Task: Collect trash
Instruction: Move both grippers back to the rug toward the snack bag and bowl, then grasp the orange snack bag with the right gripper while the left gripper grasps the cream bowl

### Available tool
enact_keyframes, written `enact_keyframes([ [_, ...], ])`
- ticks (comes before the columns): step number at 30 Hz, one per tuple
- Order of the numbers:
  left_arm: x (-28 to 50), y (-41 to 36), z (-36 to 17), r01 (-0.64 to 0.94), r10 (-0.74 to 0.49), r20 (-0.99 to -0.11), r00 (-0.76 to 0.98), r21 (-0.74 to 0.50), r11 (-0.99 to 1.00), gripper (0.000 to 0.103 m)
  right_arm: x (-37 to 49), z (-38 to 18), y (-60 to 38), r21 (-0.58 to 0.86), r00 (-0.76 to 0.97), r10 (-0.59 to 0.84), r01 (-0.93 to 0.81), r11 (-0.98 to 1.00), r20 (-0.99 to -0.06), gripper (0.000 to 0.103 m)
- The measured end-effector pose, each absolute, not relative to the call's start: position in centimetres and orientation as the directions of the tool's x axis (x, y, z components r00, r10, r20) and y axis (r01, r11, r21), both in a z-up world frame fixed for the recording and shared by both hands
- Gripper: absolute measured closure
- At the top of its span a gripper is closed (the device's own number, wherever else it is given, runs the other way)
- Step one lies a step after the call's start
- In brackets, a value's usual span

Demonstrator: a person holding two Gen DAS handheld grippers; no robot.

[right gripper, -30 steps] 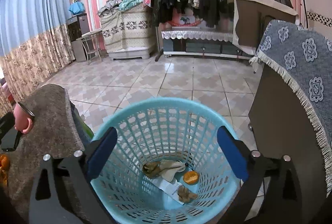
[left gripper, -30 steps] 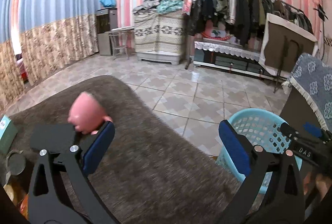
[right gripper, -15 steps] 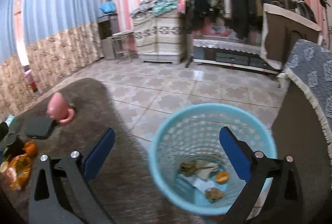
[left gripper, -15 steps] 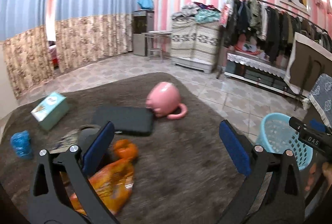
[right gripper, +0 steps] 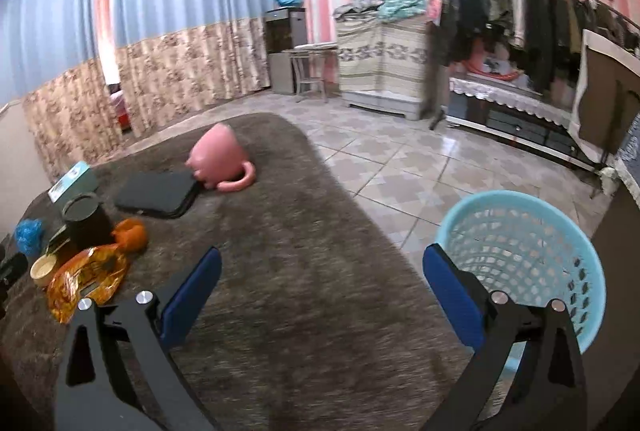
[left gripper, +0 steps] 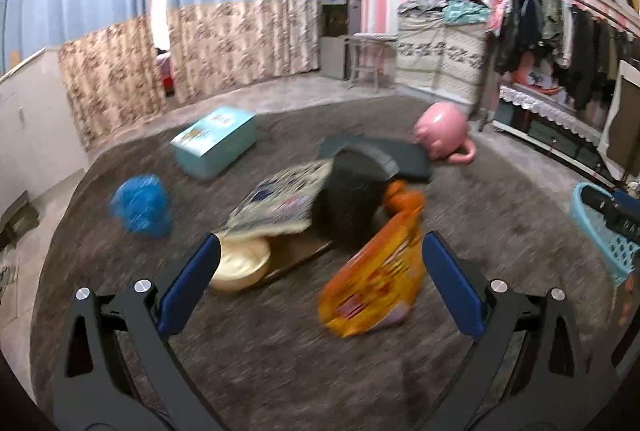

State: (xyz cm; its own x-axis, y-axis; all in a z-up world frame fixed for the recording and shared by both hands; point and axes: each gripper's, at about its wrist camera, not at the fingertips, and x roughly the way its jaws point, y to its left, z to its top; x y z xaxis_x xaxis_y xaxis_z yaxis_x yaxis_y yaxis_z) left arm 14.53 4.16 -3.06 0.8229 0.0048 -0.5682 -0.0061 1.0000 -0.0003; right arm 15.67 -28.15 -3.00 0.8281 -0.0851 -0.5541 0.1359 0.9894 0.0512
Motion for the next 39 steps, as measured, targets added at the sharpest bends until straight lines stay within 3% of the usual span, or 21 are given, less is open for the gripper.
enact_keyframes([
  [11,13.9,9.7,-6.0,-0.09,0.078,-0.63,0.773,0.013,0.996,0.006,16.8,-3.7,-21.9,0.034,0.801,0.032,-0.015,0.999,-0.598,0.005],
  [16,14.0,12.1,-5.8,-0.136,0.086,-0.617,0.782,-0.034,0.99,0.006,17.1,-4.6,-17.7,0.069,0.757,0.162,-0.153,0.986,-0.633,0.005],
  [30,13.0,17.0,-5.9,-0.191,0.114,-0.618,0.778,-0.059,0.98,0.006,18.8,-8.0,-7.2,0.031,0.661,0.269,-0.349,0.937,-0.701,0.008],
  [35,13.3,17.1,-6.3,-0.18,0.09,-0.629,0.772,-0.081,0.98,0.006,19.4,-8.5,-8.0,0.099,0.616,0.318,-0.363,0.927,-0.72,0.064],
  [39,13.8,16.1,-6.5,-0.153,0.063,-0.637,0.768,-0.088,0.984,0.006,19.3,-8.2,-9.7,0.132,0.612,0.344,-0.365,0.922,-0.712,0.089],
])
